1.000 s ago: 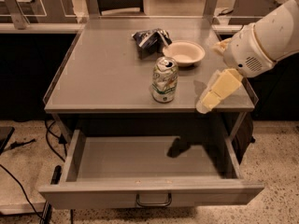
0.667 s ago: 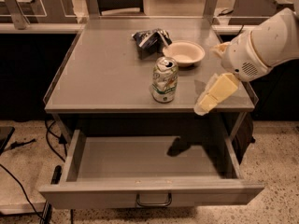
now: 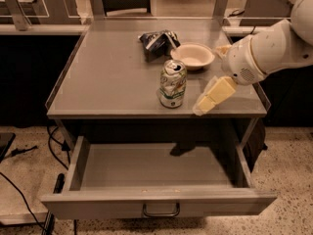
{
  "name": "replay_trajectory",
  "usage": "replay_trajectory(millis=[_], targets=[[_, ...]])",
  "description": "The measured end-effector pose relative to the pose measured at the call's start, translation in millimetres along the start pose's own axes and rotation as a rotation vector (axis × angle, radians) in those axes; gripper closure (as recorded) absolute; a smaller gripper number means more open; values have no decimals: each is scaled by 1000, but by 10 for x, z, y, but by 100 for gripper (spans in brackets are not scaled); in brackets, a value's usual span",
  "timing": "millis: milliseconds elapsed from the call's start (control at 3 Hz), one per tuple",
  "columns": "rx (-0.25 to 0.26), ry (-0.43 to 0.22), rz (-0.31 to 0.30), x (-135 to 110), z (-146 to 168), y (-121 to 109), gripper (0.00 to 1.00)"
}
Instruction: Place 7up can into top drawer
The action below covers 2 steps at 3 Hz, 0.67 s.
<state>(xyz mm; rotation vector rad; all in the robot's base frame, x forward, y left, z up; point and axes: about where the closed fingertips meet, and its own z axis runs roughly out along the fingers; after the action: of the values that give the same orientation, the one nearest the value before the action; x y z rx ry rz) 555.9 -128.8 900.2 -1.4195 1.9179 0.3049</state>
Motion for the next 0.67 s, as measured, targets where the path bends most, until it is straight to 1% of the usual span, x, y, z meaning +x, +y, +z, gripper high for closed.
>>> replay_trajectory(millis=[333, 667], targets=[[-5, -50, -10, -97, 161, -113, 0], [-28, -95, -15, -204, 348, -188, 0]])
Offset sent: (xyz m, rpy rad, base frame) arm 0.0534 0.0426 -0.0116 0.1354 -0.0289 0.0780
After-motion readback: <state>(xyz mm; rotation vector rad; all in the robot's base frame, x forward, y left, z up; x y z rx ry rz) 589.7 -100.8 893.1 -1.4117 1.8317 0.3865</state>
